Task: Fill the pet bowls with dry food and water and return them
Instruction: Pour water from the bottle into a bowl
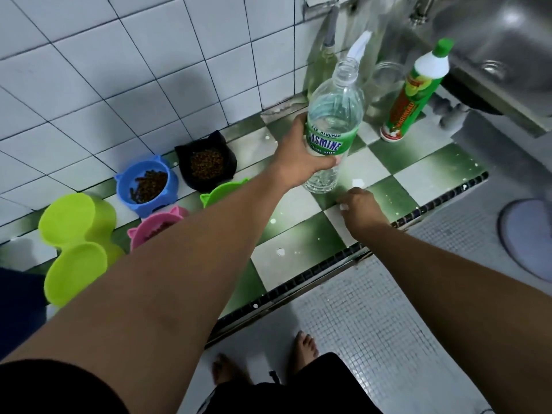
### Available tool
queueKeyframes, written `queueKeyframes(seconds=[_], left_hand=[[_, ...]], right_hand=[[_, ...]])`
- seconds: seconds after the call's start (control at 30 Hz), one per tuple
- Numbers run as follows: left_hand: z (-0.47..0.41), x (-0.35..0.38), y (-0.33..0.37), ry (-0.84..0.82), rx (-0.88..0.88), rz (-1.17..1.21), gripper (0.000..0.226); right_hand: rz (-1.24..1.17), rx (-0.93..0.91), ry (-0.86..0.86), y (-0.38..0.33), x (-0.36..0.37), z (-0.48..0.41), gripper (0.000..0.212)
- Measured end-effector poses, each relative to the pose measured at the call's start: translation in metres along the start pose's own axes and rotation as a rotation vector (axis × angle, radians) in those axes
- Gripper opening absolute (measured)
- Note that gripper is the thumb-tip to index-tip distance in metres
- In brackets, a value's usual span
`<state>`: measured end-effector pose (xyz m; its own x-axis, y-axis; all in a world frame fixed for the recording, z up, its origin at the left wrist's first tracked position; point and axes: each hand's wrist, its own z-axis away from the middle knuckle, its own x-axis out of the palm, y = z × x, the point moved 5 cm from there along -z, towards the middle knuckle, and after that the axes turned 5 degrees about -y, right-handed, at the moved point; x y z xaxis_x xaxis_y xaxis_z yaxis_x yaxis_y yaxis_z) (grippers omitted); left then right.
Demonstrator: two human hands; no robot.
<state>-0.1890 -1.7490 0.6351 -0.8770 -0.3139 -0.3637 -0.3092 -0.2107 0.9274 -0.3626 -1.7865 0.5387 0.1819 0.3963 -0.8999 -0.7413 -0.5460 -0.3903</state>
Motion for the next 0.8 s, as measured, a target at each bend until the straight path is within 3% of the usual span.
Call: queueKeyframes(seconds=[0.17, 0.27, 0.33, 0.5, 0.63, 0.8], left_hand=[[0.004, 0.001, 0.002, -0.026, 0.009, 0.001, 0.095], [0.007, 0.000, 0.007, -0.009, 0.027, 0.042, 0.099], [0.008, 0.000, 0.014, 0.023, 0.049, 0.094, 0.105], [0.003, -0.001, 0.029, 0.037, 0.077, 0.166, 0.102], [0.002, -0.002, 0.027, 0.029, 0.061, 0.174, 0.093], [0.000, -0.003, 0.025, 0.031, 0.051, 0.144, 0.095]], right_hand=[[-0.520, 0.109, 0.491, -0.013, -0.070, 0.015, 0.027], [-0.720, 0.026, 0.832, -0.043, -0.140, 0.023, 0.028], [-0.745, -0.097, 0.926, -0.069, -0.181, 0.023, 0.029], [-0.482, -0.382, 0.864, -0.119, -0.214, 0.013, 0.025], [-0.394, -0.370, 0.747, -0.121, -0.205, 0.004, 0.025], [-0.470, -0.332, 0.669, -0.118, -0.210, -0.002, 0.027]])
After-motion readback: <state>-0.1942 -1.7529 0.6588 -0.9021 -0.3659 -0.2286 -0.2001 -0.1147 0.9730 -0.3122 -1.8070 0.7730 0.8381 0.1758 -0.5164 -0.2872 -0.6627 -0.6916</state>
